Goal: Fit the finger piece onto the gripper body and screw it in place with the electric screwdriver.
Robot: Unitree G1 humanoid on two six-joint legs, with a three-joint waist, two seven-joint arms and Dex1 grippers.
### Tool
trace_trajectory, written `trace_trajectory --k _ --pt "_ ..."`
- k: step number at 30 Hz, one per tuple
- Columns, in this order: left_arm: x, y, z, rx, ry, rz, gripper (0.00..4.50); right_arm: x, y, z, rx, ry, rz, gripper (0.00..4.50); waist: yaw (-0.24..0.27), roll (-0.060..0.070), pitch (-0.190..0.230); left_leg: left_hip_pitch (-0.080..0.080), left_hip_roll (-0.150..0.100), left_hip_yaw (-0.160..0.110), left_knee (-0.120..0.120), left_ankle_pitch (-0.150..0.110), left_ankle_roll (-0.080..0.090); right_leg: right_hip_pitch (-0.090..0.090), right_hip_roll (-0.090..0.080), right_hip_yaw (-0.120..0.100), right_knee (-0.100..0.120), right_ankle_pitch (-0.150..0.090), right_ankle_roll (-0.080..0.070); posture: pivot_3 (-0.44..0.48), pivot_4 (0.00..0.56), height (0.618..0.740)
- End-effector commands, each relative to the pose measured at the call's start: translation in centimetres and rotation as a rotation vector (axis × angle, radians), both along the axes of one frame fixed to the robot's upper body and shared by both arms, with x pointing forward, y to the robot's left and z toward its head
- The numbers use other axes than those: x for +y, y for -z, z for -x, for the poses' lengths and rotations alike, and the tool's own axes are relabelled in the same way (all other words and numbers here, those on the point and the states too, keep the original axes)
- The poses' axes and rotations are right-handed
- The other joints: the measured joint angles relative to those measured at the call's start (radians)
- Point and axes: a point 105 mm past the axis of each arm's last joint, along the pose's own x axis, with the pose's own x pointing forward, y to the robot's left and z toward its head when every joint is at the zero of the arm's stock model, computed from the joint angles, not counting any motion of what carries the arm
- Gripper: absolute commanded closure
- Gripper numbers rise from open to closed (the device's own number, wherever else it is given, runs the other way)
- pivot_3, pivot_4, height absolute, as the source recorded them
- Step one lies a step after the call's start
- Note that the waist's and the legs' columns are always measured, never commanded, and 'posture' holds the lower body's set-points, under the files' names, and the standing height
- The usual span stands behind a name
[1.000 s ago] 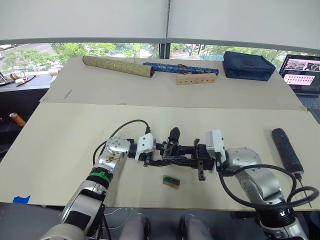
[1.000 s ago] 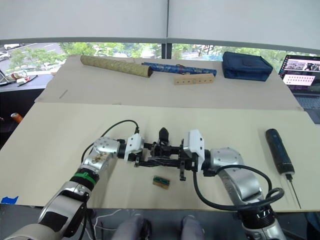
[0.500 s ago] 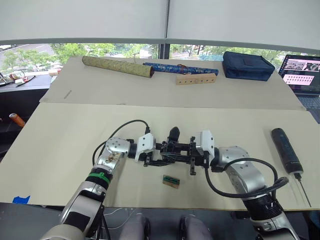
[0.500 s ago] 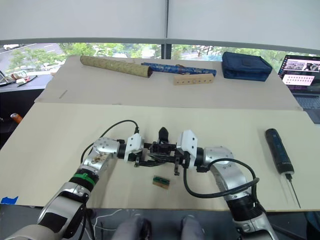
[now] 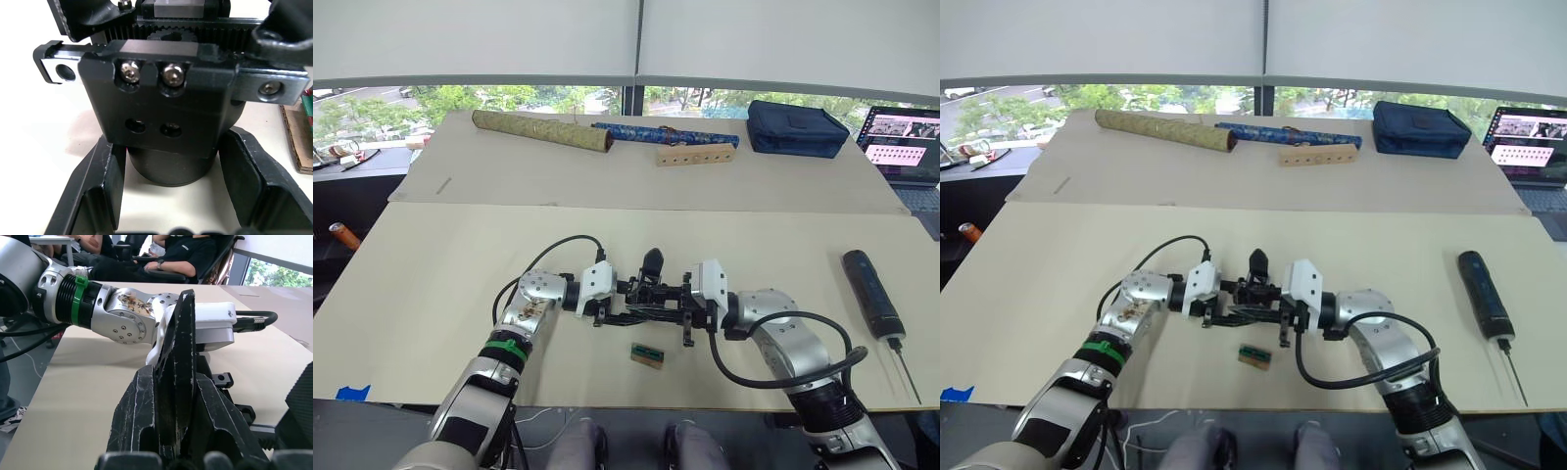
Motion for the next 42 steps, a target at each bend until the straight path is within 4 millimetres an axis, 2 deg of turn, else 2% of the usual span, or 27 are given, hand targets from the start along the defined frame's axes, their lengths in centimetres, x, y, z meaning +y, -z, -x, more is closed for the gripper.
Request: trace_trajectory --k 1,13,22,27,33,42 --pt "0.5 1.6 0.8 0.05 0.013 -0.055 2.23 -0.7 0.1 -0.3 0.018 0.039 0.002 4.06 0.0 0.0 0.0 0.0 0.0 0.0 0.0 0.0 0.0 0.0 0.0 0.0 0.0 0.0 0.0 0.0 0.15 0.74" --pt "0.6 1.6 0.7 0.042 0.011 -0.057 2.23 -1.0 1.2 -0.7 0.076 0.077 0.044 4.06 0.0 0.0 -0.001 0.001 0.0 0.0 0.0 0.0 0.0 0.001 0.0 0.0 0.0 0.0 0.0 0.0 0.15 0.74" --pt "0.7 1.6 0.6 0.04 0.002 -0.06 2.23 -1.2 2.5 -0.2 0.157 0.061 0.112 4.06 0.0 0.0 -0.002 0.003 0.0 0.0 0.0 0.0 0.0 0.002 0.0 0.0 0.0 0.0 0.0 0.0 0.15 0.74" --pt "0.8 1.6 0.5 0.038 -0.003 -0.061 2.23 -0.6 2.9 0.8 0.207 -0.006 0.14 4.06 0.0 0.0 -0.002 0.008 0.001 0.0 -0.001 -0.002 0.002 0.008 0.0 0.0 -0.002 0.0 0.0 0.0 0.15 0.74" --pt "0.8 1.6 0.4 0.038 -0.007 -0.063 2.23 -0.9 3.8 -0.5 0.219 0.056 0.18 4.06 -0.001 0.0 -0.002 0.012 0.001 -0.001 -0.001 -0.003 0.004 0.014 0.0 0.0 -0.004 0.0 0.0 0.0 0.15 0.74" --pt "0.8 1.6 0.4 0.033 -0.01 -0.062 2.23 -0.4 2.8 -1.0 0.216 0.055 0.179 4.07 -0.007 0.001 -0.003 0.014 0.002 -0.001 -0.001 -0.004 0.005 0.014 0.0 0.0 -0.002 0.0 0.0 0.0 0.15 0.74"
